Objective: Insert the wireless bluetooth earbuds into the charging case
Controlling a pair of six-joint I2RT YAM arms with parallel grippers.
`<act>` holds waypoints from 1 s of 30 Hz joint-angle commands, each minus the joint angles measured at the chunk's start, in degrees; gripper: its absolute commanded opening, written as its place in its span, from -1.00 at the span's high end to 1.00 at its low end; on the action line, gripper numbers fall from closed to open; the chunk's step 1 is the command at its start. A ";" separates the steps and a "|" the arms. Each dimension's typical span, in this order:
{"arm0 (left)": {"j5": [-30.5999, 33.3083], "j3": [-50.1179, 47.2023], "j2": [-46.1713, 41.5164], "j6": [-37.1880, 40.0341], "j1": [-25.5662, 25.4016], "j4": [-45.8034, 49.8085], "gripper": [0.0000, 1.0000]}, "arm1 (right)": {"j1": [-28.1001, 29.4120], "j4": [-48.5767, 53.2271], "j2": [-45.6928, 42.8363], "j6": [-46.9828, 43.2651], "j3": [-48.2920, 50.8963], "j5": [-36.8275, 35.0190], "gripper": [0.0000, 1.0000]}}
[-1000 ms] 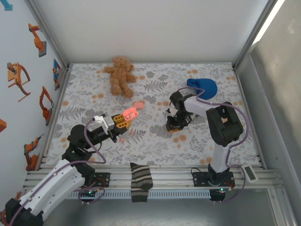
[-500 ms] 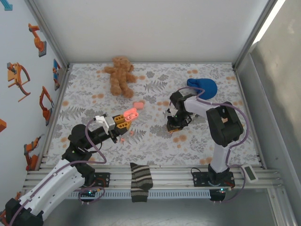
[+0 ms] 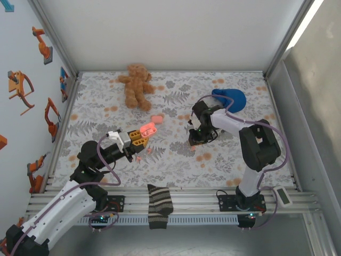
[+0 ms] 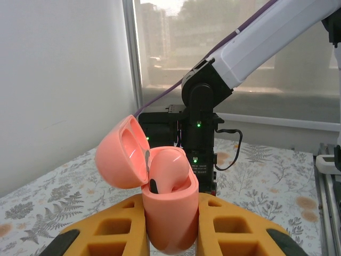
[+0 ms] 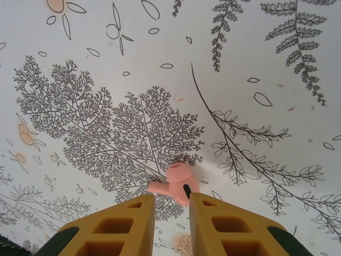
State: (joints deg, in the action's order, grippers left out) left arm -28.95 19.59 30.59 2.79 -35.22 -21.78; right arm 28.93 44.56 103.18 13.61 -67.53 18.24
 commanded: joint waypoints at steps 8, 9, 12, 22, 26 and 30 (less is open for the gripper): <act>0.28 1.64 -0.48 1.26 -0.17 -0.10 1.00 | 1.41 1.25 1.68 -0.40 -0.96 -2.60 0.38; 0.30 1.60 -0.44 1.31 -0.16 -0.10 1.00 | 1.65 1.24 2.25 -0.37 -1.04 -2.52 0.38; 0.25 1.64 -0.45 1.51 -0.13 0.06 1.00 | 2.42 1.08 3.58 -0.13 -1.53 -2.89 0.38; 0.47 1.41 -1.14 1.66 -0.15 0.74 1.00 | 3.23 0.76 5.02 0.12 -2.44 -4.73 0.45; 0.54 1.32 -1.34 1.67 -0.12 0.70 1.00 | 3.37 0.67 5.44 0.28 -2.98 -5.06 0.46; 0.47 1.32 -1.40 1.71 -0.14 0.79 1.00 | 3.35 0.28 5.89 0.73 -3.54 -5.19 0.47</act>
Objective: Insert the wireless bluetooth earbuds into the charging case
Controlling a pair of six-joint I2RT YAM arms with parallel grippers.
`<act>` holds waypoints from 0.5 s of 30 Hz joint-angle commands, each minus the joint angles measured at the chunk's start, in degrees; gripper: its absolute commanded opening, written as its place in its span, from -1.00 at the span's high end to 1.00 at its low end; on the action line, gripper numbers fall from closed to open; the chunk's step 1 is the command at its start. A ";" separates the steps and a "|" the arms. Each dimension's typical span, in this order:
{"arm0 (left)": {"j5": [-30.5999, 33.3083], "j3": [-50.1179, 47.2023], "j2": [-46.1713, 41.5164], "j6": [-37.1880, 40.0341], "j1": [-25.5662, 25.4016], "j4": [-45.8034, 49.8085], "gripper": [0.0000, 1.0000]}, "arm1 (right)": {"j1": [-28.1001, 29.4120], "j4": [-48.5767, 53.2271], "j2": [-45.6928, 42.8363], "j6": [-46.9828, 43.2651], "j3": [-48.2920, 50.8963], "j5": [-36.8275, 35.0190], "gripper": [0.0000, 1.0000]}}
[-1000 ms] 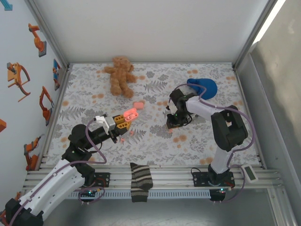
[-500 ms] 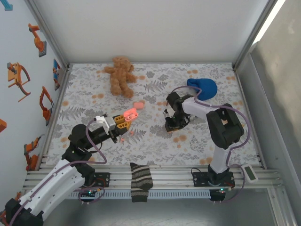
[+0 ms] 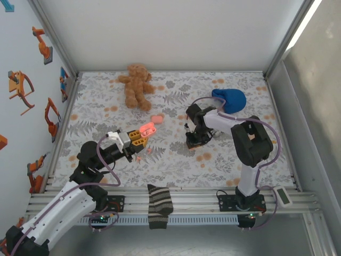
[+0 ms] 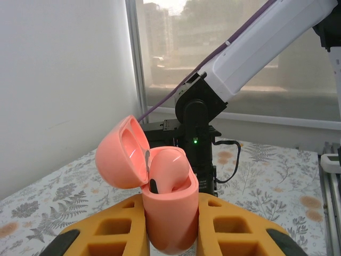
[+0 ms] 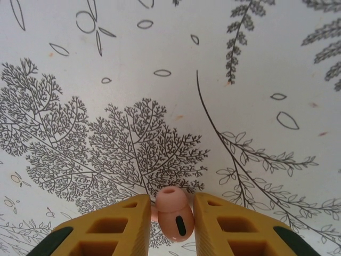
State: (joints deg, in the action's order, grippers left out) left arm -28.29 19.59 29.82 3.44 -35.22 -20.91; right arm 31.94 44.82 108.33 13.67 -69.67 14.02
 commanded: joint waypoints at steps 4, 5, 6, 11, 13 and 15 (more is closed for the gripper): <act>-0.11 1.33 -0.80 1.06 -0.16 0.04 1.00 | 0.49 0.06 0.96 0.74 -1.57 -1.04 0.50; -0.11 1.32 -0.74 1.09 -0.18 0.03 1.00 | 0.50 0.09 0.99 0.74 -1.53 -1.04 0.51; -0.12 1.32 -0.88 1.19 -0.16 0.08 1.00 | 0.55 0.26 1.09 0.65 -1.46 -1.02 0.51; -0.07 1.32 -1.00 1.30 -0.14 0.20 1.00 | 0.83 0.92 1.18 0.56 -0.85 -1.27 0.52; -0.02 1.32 -0.97 1.28 -0.20 0.24 1.00 | 1.08 0.97 1.22 0.48 -0.65 -1.44 0.52; -0.01 1.33 -0.97 1.38 -0.17 0.19 1.00 | 1.27 1.20 1.43 0.45 -0.57 -1.75 0.52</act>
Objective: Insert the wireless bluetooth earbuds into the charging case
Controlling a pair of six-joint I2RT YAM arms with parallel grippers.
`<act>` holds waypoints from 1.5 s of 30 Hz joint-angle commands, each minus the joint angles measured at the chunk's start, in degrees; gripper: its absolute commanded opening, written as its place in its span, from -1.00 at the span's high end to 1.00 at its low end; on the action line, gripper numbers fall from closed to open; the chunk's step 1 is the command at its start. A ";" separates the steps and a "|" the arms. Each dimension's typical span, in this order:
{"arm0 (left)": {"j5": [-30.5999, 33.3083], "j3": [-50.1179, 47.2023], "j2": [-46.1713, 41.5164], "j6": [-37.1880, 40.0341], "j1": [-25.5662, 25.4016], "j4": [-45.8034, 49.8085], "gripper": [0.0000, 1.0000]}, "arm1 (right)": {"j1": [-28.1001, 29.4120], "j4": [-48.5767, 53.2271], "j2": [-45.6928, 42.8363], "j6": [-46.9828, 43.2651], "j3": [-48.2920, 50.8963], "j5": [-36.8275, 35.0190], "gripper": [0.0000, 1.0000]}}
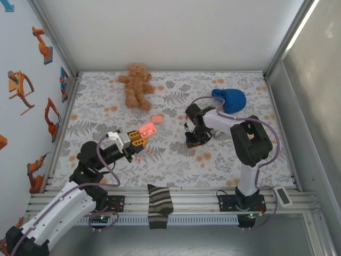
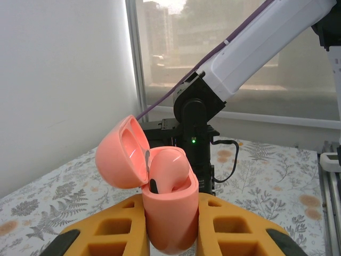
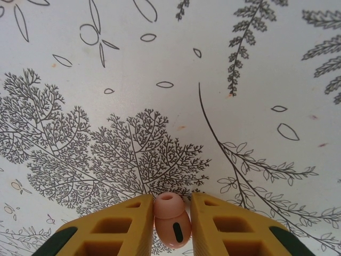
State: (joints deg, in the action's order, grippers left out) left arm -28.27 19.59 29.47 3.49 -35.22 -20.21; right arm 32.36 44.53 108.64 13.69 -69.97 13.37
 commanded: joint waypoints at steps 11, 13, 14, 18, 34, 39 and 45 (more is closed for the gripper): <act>0.06 1.41 -0.64 1.34 -0.19 -0.43 1.00 | 2.55 3.10 2.17 0.19 -0.46 -3.77 0.52; 0.07 1.50 -0.65 1.35 -0.19 -0.40 1.00 | 2.67 3.12 2.12 0.19 -0.47 -3.71 0.55; 0.11 1.50 -0.63 1.38 -0.19 -0.40 1.00 | 2.71 3.19 1.98 0.19 -0.50 -3.70 0.56; 0.22 1.50 -0.49 1.52 -0.15 -0.35 1.00 | 2.71 3.36 0.62 -0.09 -0.80 -3.70 0.60; 0.69 1.03 2.57 -0.78 -0.18 -2.21 1.00 | 2.71 6.62 -11.61 -7.71 -4.11 -11.16 0.62; 0.33 1.59 5.39 -2.53 -0.17 -3.40 1.00 | 2.89 6.07 -18.24 -11.50 -4.38 -14.51 0.62; -0.53 2.09 8.98 -4.30 -0.24 -6.56 1.00 | 4.14 3.41 -27.98 -17.70 -4.03 -18.54 0.62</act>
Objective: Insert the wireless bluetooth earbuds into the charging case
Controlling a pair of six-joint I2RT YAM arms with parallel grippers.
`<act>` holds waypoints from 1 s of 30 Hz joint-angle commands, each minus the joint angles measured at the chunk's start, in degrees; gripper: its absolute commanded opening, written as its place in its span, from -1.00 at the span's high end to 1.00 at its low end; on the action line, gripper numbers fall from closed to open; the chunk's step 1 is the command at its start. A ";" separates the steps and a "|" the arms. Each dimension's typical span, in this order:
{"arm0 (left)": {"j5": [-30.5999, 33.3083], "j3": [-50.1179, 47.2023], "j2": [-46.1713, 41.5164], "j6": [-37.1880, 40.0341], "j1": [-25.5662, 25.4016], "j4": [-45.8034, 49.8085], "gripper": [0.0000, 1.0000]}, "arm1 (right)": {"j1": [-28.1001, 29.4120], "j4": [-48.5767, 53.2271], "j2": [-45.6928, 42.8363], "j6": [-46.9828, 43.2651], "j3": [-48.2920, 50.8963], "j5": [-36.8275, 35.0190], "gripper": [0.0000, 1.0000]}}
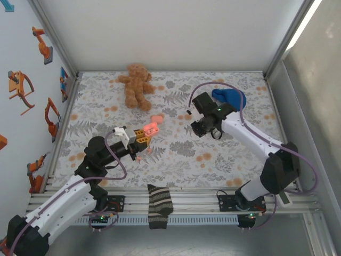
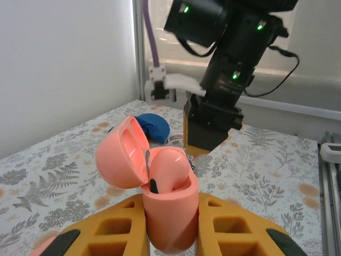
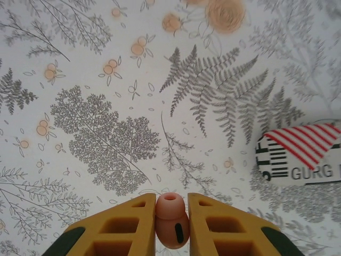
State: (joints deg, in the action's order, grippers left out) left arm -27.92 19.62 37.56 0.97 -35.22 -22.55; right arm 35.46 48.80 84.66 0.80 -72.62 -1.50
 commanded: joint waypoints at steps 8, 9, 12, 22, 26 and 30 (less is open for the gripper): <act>-4.44 4.75 7.12 -4.88 -0.38 -7.81 1.00 | 5.57 -5.41 -13.36 -14.83 -2.27 -8.24 0.62; -4.79 4.96 7.77 -5.12 -0.42 -8.42 1.00 | 6.39 -5.63 -13.95 -16.00 -2.72 -8.87 0.63; -6.02 6.13 9.95 -5.81 -0.59 -9.78 1.00 | 9.45 -5.82 -14.90 -19.61 -5.05 -11.71 0.62; -10.75 11.34 16.03 -8.57 -1.56 -10.76 1.00 | 18.62 -8.09 -14.98 -30.80 -10.22 -17.41 0.62; -11.82 12.28 16.95 -8.78 -1.81 -10.68 1.00 | 21.88 -9.59 -14.14 -35.78 -11.54 -19.27 0.62; -11.97 12.73 17.13 -8.88 -2.09 -10.59 1.00 | 24.78 -11.08 -13.49 -39.47 -12.18 -20.39 0.62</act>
State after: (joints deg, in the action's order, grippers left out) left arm -37.80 30.39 54.76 -6.87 -36.84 -31.24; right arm 58.81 40.25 70.76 -33.71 -83.07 -19.38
